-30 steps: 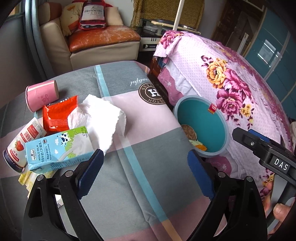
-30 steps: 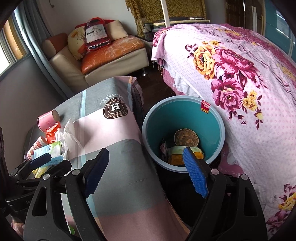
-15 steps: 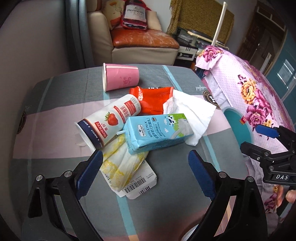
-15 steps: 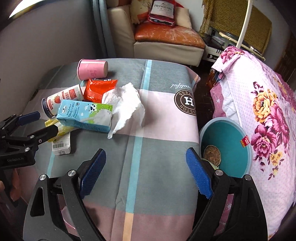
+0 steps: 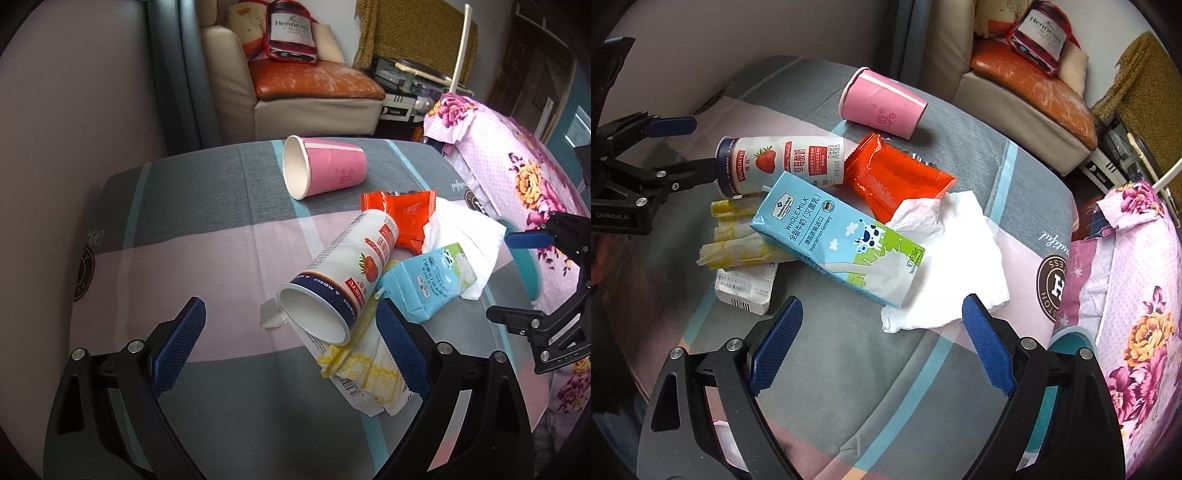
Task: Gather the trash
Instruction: 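Grasp the strawberry yogurt cup with the left gripper while the right grasps the Whole Milk carton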
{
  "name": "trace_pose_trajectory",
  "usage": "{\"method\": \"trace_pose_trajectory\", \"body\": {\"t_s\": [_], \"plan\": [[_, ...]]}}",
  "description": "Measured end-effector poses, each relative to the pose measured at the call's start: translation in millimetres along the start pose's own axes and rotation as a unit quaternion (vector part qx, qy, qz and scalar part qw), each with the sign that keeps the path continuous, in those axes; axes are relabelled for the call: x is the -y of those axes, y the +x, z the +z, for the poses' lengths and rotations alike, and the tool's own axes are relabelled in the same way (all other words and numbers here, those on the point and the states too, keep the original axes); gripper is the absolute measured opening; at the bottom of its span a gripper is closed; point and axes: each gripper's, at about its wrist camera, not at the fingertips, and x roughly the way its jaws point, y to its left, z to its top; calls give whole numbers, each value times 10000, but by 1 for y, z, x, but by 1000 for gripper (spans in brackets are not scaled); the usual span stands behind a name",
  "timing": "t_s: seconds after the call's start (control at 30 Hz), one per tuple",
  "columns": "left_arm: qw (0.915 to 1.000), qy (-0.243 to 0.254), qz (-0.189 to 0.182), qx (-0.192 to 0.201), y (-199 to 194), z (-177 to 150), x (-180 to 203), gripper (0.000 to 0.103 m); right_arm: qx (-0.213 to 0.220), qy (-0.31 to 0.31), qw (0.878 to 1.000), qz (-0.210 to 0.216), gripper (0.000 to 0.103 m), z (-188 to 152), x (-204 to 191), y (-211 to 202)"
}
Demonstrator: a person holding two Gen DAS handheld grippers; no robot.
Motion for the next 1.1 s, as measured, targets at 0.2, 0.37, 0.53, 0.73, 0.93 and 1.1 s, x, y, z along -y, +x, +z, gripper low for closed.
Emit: {"method": "trace_pose_trajectory", "body": {"t_s": [0.2,0.37,0.53,0.73,0.93,1.1], "plan": [[9983,553,-19,-198,25,14,15,94,-111,-254,9995,142,84,10,-1,12],[9971,658,-170,-335,46,20,19,93,-189,-366,9988,282,84,13,-2,20],[9960,558,-563,-410,55,15,16,72,-219,-591,9974,358,84,25,-6,26],[9955,405,-767,-388,44,1,4,69,-278,-763,9948,612,84,41,-11,37],[9955,92,-824,-454,36,-13,-24,68,-391,-1052,9898,883,84,56,-26,51],[9962,-164,-745,-427,29,-19,-46,68,-491,-1363,9843,1011,84,63,-46,56]]}}
